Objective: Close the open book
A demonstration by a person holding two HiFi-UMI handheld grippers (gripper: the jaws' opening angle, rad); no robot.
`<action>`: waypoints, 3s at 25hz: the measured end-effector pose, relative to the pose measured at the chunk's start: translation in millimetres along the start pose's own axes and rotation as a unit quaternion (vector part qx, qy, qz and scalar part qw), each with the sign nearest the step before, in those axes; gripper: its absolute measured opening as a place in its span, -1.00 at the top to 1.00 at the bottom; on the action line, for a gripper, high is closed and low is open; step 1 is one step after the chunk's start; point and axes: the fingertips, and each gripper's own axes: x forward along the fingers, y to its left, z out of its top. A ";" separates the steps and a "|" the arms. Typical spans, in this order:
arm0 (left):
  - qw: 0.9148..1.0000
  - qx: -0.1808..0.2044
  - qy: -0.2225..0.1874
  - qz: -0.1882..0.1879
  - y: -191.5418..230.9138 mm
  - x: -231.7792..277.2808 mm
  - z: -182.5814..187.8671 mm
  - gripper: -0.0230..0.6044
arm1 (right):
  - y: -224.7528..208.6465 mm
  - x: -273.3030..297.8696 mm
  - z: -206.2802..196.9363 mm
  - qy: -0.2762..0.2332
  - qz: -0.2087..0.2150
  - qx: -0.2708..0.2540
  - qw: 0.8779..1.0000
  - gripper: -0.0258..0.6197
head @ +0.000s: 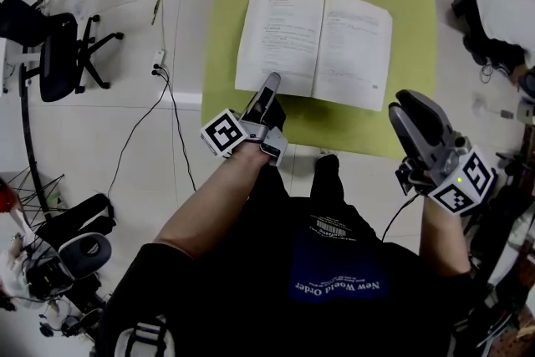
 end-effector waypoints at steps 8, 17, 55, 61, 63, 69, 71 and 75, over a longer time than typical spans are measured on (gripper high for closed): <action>0.976 0.205 0.075 0.019 -33.4 9.8 -18.5 0.67 | 4.2 -3.2 8.4 -0.007 -0.002 -0.005 1.000 0.69; 0.903 0.380 0.197 0.034 -58.8 41.1 -83.4 0.67 | -3.3 -35.9 16.5 -0.025 -0.023 -0.010 0.999 0.69; 0.852 0.433 0.154 -0.251 -337.4 -45.4 8.1 0.30 | 56.1 -59.9 141.8 -0.074 -0.038 -0.118 0.990 0.69; 0.844 0.473 0.059 -0.245 -359.8 -88.8 46.8 0.91 | 57.9 -47.8 164.6 -0.068 -0.054 -0.133 0.987 0.82; 0.845 0.476 0.042 -0.238 -358.3 -98.0 50.6 0.91 | 48.1 -45.1 160.6 -0.059 -0.075 -0.122 0.988 0.96; 0.846 0.486 0.013 -0.219 -355.1 -103.5 58.9 0.91 | 29.3 -33.7 143.3 -0.050 -0.080 -0.076 0.993 0.96; 0.845 0.488 0.011 -0.219 -353.0 -102.6 58.0 0.91 | 28.1 -29.0 134.3 -0.041 -0.076 -0.071 0.994 0.96; 0.844 0.489 0.019 -0.220 -347.6 -101.8 51.0 0.91 | 30.5 -26.0 125.9 -0.025 -0.074 -0.084 0.993 0.97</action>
